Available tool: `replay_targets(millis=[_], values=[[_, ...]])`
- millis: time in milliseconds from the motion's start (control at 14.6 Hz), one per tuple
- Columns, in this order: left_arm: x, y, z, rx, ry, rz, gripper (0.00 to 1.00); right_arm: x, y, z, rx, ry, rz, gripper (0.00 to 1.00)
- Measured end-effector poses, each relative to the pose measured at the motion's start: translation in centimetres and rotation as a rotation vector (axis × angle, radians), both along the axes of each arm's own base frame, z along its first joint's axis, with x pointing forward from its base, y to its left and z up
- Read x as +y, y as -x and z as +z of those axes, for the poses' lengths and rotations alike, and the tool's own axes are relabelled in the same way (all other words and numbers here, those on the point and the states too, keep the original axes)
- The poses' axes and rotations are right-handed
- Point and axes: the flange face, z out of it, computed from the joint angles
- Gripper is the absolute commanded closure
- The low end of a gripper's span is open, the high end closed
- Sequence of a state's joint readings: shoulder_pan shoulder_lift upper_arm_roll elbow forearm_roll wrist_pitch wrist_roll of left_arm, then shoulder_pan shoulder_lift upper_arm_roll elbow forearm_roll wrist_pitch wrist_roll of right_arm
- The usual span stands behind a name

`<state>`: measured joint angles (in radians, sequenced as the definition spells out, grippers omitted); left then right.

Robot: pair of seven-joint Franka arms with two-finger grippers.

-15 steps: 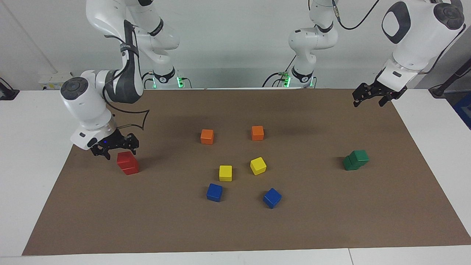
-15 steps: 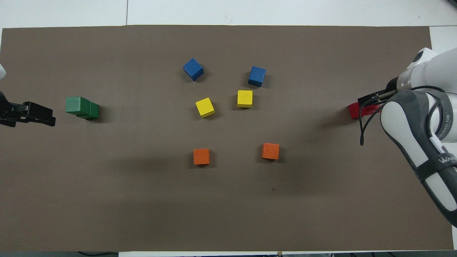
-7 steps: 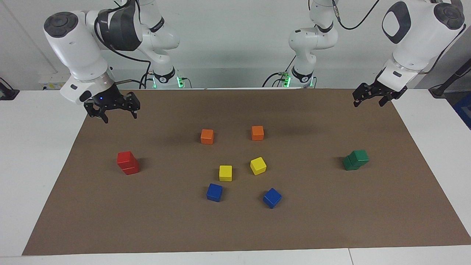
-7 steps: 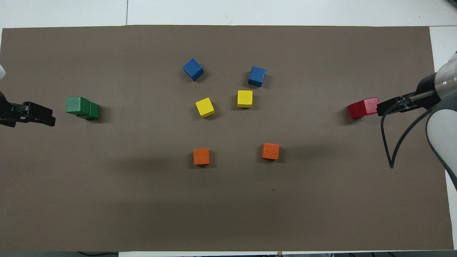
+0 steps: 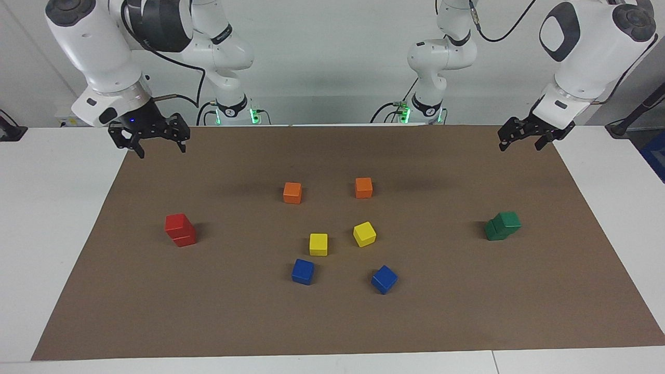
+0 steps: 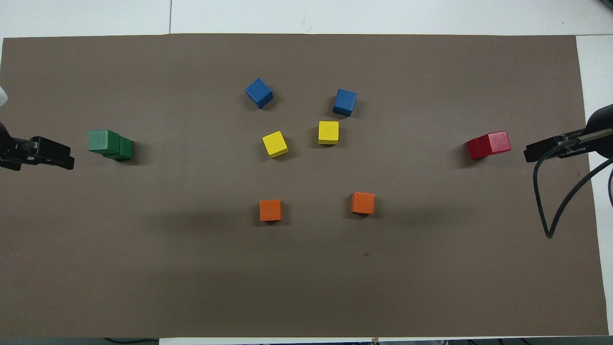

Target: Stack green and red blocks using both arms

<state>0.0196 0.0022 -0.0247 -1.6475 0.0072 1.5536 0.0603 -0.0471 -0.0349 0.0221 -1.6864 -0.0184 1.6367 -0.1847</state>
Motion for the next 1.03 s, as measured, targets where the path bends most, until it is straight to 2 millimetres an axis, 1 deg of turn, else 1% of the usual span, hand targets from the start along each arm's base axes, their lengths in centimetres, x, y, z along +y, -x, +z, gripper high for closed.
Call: replay_targets(millis=[480,1028], values=[[0.00,0.00,0.00,0.000,0.000,0.000,0.00,0.20,0.04,1.23,0.024,-0.001,0.003,0.00],[0.00,0.00,0.00,0.000,0.000,0.000,0.00,0.38,0.03,0.87,0.044,0.000,-0.028,0.00]])
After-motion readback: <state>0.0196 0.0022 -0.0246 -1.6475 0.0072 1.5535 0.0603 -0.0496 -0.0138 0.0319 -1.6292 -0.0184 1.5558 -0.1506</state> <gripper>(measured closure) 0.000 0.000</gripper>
